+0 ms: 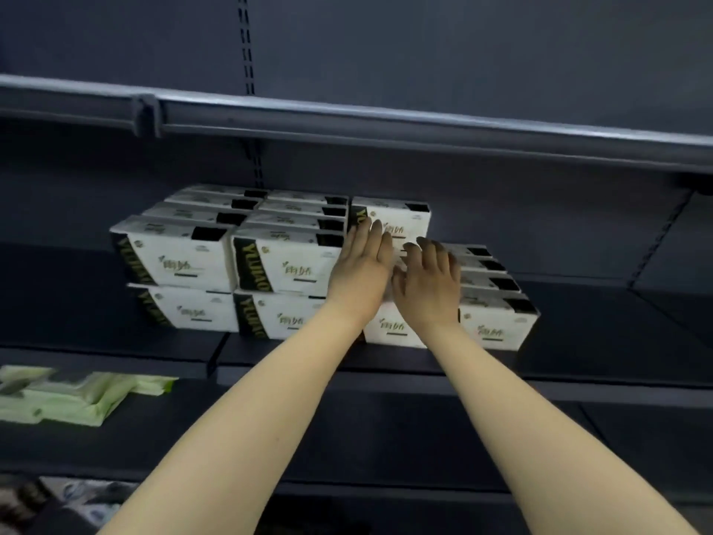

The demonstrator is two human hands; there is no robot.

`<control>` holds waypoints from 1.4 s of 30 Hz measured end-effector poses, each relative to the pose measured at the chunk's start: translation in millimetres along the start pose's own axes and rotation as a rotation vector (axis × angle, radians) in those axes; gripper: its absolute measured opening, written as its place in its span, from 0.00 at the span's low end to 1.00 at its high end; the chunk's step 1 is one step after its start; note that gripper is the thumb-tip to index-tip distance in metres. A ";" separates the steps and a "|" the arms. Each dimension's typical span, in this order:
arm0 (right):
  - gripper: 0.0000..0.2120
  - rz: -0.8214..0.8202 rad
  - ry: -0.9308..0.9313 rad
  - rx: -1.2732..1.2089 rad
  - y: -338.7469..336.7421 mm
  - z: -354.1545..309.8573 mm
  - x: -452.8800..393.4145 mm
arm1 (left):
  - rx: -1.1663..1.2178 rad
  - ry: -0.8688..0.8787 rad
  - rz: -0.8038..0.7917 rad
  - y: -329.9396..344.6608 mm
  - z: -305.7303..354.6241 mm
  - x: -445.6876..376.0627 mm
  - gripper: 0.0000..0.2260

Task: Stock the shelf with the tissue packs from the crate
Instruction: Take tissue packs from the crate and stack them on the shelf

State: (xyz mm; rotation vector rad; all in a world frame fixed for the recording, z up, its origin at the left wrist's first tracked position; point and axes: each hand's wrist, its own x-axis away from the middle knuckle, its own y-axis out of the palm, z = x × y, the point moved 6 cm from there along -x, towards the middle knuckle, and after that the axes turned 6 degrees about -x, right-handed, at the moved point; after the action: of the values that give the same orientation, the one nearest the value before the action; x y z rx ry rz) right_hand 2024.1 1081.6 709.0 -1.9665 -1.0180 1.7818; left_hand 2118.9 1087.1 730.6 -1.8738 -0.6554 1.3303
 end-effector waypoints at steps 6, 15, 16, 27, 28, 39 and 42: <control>0.15 0.023 0.067 0.150 -11.7 -73.9 78.4 | 0.071 0.082 0.145 -21.8 -50.2 99.0 0.23; 0.18 -0.200 0.049 -0.031 21.2 -207.9 191.3 | 0.129 0.016 -0.146 -4.5 -138.3 255.2 0.26; 0.18 -0.238 0.036 -0.051 27.4 -220.9 204.3 | 0.116 -0.006 -0.228 3.1 -148.0 275.2 0.25; 0.21 -0.619 -0.091 -0.196 85.1 -314.7 326.2 | 0.045 -0.283 -0.604 44.1 -216.0 443.0 0.22; 0.21 -0.647 -0.103 -0.203 89.7 -321.5 332.0 | 0.037 -0.302 -0.618 44.7 -220.8 452.1 0.22; 0.32 -0.903 -0.312 -0.232 130.7 -451.6 380.7 | -0.043 -0.594 -0.724 26.6 -329.6 562.5 0.24; 0.33 -0.979 -0.356 -0.243 143.7 -506.6 399.2 | -0.054 -0.654 -0.762 24.4 -372.7 604.1 0.24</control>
State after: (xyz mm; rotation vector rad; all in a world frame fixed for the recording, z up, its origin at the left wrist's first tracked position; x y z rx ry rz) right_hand 2542.7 1366.7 414.9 -0.9005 -1.9350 1.4465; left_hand 2671.6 1425.8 440.2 -0.9883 -1.5554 1.3627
